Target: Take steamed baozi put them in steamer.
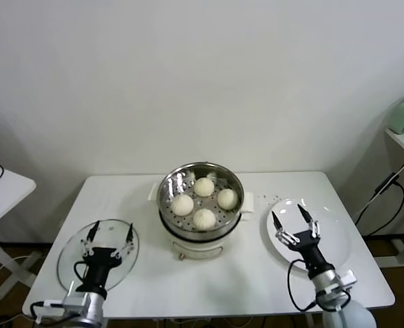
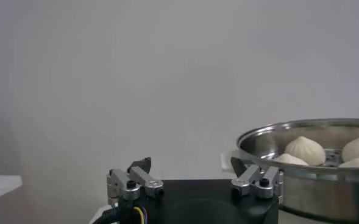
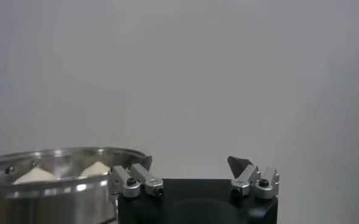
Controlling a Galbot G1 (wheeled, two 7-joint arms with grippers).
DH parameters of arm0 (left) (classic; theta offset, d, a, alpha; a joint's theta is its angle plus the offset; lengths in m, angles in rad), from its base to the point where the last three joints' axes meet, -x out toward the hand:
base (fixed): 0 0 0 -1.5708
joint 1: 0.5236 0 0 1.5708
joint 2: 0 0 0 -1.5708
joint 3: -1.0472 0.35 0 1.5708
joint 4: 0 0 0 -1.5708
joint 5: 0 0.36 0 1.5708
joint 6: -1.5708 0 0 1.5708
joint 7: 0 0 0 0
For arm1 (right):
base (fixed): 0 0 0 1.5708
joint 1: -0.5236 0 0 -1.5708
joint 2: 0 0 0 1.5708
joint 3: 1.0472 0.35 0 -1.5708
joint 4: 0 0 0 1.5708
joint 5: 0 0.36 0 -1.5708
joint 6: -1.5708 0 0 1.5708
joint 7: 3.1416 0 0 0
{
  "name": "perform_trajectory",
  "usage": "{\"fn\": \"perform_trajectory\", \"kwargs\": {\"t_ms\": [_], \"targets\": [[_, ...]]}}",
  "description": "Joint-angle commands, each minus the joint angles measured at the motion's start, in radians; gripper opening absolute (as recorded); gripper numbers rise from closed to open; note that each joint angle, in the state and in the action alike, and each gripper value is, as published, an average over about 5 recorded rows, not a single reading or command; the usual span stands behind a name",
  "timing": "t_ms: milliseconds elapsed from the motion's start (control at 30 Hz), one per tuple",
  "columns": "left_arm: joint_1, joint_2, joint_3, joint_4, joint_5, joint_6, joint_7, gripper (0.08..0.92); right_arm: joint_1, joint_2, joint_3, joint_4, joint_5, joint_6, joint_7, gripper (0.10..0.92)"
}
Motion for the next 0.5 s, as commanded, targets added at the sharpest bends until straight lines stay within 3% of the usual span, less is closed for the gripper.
{"fn": "perform_trajectory", "kwargs": {"t_ms": [33,500], "targets": [[-0.014,-0.002,-0.009,0.008,-0.015,0.006,0.018,0.823,-0.118,0.073,0.042,0.022,-0.029,0.022,-0.011,0.823],[-0.010,-0.014,-0.021,0.004,-0.028,-0.001,0.031,0.823,-0.119,0.072,0.035,0.015,-0.024,0.023,-0.011,0.823]]}}
